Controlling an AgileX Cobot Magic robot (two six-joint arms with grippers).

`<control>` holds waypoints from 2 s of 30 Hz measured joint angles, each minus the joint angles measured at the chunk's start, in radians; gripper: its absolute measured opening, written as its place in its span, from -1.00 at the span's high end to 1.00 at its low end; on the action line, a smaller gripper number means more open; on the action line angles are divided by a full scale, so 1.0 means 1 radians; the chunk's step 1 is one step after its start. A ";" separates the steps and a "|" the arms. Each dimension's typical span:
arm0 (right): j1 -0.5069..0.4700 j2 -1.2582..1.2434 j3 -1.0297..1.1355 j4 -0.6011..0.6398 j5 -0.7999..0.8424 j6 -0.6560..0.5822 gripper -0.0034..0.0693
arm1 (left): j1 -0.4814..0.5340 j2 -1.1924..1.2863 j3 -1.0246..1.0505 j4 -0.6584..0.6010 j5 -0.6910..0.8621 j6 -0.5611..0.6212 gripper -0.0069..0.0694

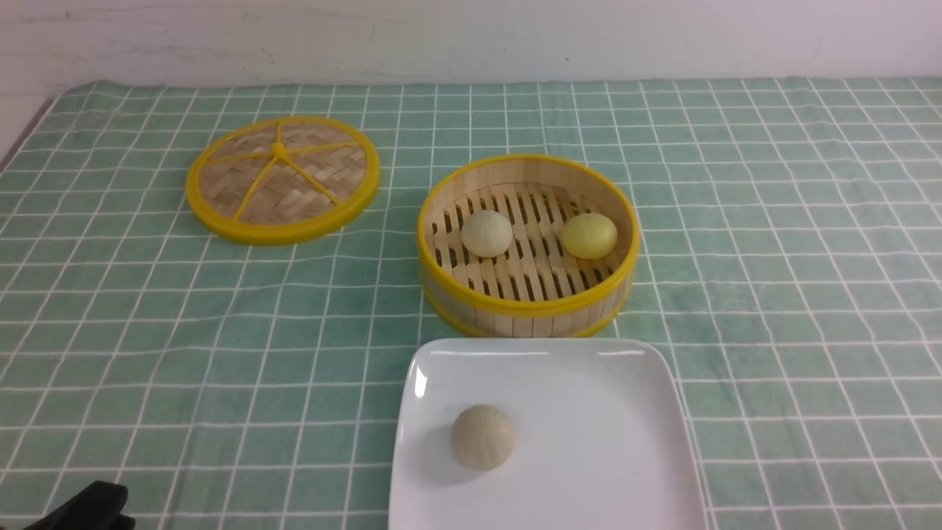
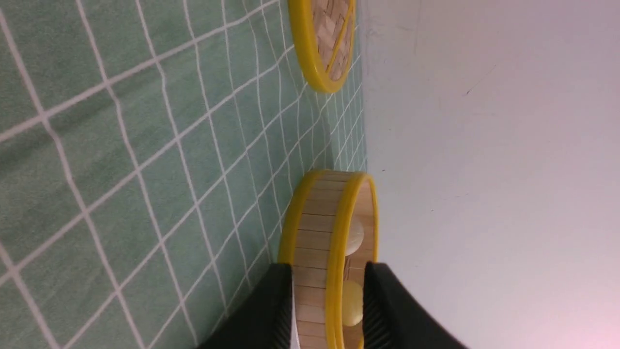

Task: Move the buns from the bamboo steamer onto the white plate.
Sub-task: 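Reach toward a bun in the bamboo steamer with the right gripper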

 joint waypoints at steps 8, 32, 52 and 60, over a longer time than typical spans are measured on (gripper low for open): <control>0.000 0.000 0.001 0.151 -0.032 0.020 0.25 | 0.000 0.000 -0.051 -0.003 -0.131 0.143 0.21; 0.071 1.137 -0.778 0.165 0.766 -0.812 0.90 | 0.000 1.038 -0.761 0.053 0.654 0.994 0.81; 0.420 1.967 -1.756 -0.424 0.691 -0.392 0.58 | 0.000 1.098 -0.763 0.031 0.637 1.002 0.74; 0.420 2.111 -1.811 -0.663 0.482 -0.274 0.11 | 0.000 1.098 -0.763 0.031 0.624 1.003 0.71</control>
